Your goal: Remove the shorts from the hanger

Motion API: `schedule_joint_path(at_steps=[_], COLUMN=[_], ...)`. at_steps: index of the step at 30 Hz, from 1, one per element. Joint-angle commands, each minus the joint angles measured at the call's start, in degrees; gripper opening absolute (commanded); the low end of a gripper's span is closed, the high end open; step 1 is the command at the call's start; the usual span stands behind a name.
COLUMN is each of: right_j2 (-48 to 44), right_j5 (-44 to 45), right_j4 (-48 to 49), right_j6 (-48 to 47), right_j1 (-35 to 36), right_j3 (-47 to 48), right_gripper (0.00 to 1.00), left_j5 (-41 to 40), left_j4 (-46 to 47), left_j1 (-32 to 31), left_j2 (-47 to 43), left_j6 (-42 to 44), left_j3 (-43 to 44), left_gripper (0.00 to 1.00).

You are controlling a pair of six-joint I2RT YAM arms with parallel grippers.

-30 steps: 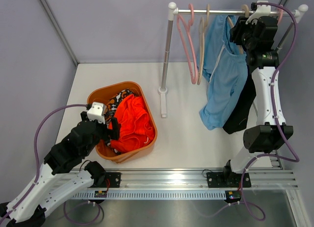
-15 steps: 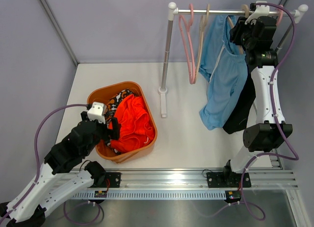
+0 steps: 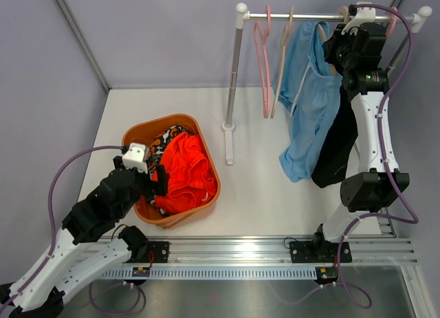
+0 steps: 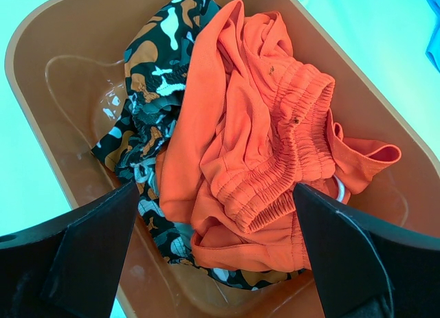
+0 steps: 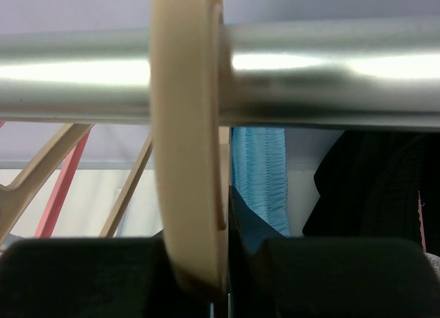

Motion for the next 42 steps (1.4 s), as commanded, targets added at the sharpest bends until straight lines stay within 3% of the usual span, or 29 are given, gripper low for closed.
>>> schedule_joint_path(at_steps=[1, 14, 21, 28, 32, 33, 36, 42], right_j2=[-1.13, -5.7, -14.4, -27.84, -36.97, -38.22, -41.82, -47.98], right_j5=[-0.97, 2.37, 2.81, 0.96, 7.17, 9.38, 13.25, 16.16], right_j4=[-0.95, -7.19, -10.43, -20.17, -25.38, -26.51, -28.71, -28.72], right_j6=[0.44, 1.84, 4.39, 9.83, 12.21, 12.82, 16.42, 21.87], right_j1=[-0.11, -0.02, -0.02, 0.85, 10.85, 17.23, 27.35, 39.15], right_j3=[2.77, 12.53, 3.4, -11.28, -18.47, -19.89, -24.9, -36.5], right_gripper=[0.01, 0.0, 0.0, 0.0, 0.0, 0.0, 0.0, 0.0], left_j5=[0.25, -0.89, -0.71, 5.51, 8.16, 8.69, 11.15, 14.66], left_j4=[2.2, 1.94, 1.76, 5.27, 7.47, 8.09, 10.29, 15.9], left_j1=[0.07, 0.16, 0.16, -0.02, 0.07, 0.07, 0.07, -2.03], left_j2=[-0.02, 0.51, 1.91, 4.9, 7.8, 8.33, 10.61, 13.87], left_j6=[0.57, 0.3, 0.22, -1.19, -2.07, -2.16, -3.38, -6.37], left_j3=[-0.17, 0.0, 1.14, 2.37, 3.08, 3.08, 3.51, 4.13], left_gripper=[0.99, 0.99, 0.99, 0.98, 0.97, 0.97, 0.96, 0.95])
